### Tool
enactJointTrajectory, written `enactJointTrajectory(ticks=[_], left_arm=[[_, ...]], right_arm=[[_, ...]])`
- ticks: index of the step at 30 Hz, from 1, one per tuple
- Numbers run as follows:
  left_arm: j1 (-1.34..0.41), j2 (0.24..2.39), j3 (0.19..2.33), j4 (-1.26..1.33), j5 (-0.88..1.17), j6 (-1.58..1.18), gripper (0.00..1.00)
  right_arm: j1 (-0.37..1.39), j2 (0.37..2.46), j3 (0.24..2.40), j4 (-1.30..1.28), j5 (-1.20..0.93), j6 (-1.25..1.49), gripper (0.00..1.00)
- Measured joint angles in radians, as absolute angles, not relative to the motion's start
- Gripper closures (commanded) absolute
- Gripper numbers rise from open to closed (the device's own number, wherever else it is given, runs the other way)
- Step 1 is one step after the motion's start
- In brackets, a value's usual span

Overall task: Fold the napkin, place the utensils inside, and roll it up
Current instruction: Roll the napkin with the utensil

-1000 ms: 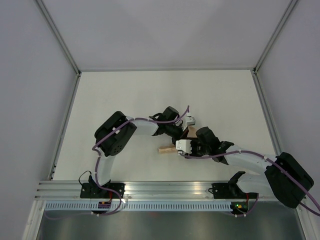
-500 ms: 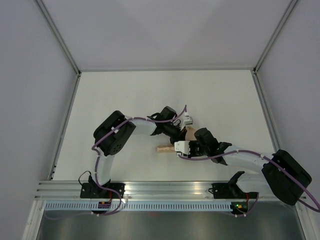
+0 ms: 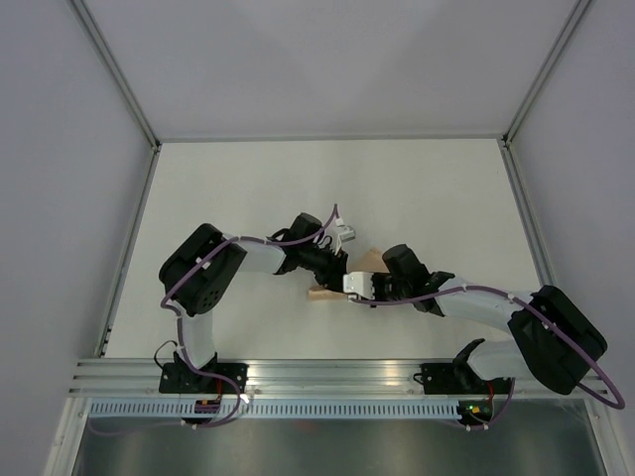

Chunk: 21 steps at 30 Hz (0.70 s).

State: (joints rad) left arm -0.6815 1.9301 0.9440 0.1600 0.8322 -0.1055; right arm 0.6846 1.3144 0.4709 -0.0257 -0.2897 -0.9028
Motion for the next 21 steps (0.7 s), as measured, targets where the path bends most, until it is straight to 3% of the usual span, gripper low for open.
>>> enactJointTrajectory(ticks=[12,15,21], left_arm=[[-0.617,1.584,0.612,0.451,0.481,-0.290,0.54],[-0.617,1.467,0.529,0.548,0.374,-0.307,0.49],[-0.706,1.255,0.420,0.645,0.163,-0.234,0.47]], right_arm=[[0.550,1.538,0.750,-0.332,-0.476,-0.969,1.00],[0.515,1.614,0.840,-0.431,-0.531,-0.993,1.00],[0.465,1.735,0.977,-0.592,-0.618,-1.024,1.00]])
